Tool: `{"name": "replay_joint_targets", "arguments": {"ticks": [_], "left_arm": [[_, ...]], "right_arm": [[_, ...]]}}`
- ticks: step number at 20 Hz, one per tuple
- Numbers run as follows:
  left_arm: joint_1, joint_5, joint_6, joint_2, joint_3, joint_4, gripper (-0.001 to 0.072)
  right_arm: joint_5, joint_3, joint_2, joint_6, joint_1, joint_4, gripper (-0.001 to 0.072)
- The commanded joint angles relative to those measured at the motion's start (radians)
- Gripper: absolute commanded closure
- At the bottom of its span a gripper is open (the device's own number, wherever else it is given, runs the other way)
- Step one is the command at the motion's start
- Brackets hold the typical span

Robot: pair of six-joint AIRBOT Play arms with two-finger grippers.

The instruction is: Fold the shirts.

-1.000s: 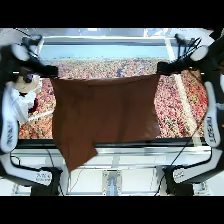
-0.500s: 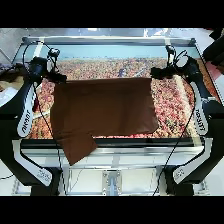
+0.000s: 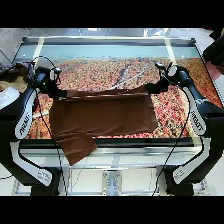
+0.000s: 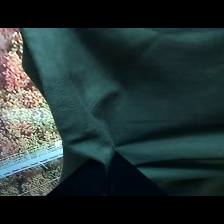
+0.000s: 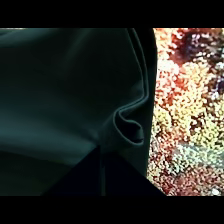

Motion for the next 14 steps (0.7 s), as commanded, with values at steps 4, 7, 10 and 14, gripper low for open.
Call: {"name": "replay_joint_targets", "arguments": {"ticks": [4, 7, 10, 14], "left_arm": [[0.001, -0.029, -0.002, 0.002, -0.034, -0.021, 0.0688], [0.001, -0.065, -0.002, 0.015, -0.034, -0.022, 0.0072], [0.001, -0.119, -0.002, 0.144, -0.035, -0.025, 0.0099], [0.077, -0.079, -0.029, 0.519, -0.285, -0.152, 0.01]], "right_arm": [[-0.045, -0.053, -0.011, -0.002, 0.004, 0.007, 0.0677], [0.03, -0.037, 0.001, -0.002, 0.004, 0.056, 0.0288], [0.221, 0.014, 0.101, -0.078, -0.003, -0.006, 0.0289], [0.306, -0.021, 0.352, -0.098, -0.113, -0.082, 0.0289]]}}
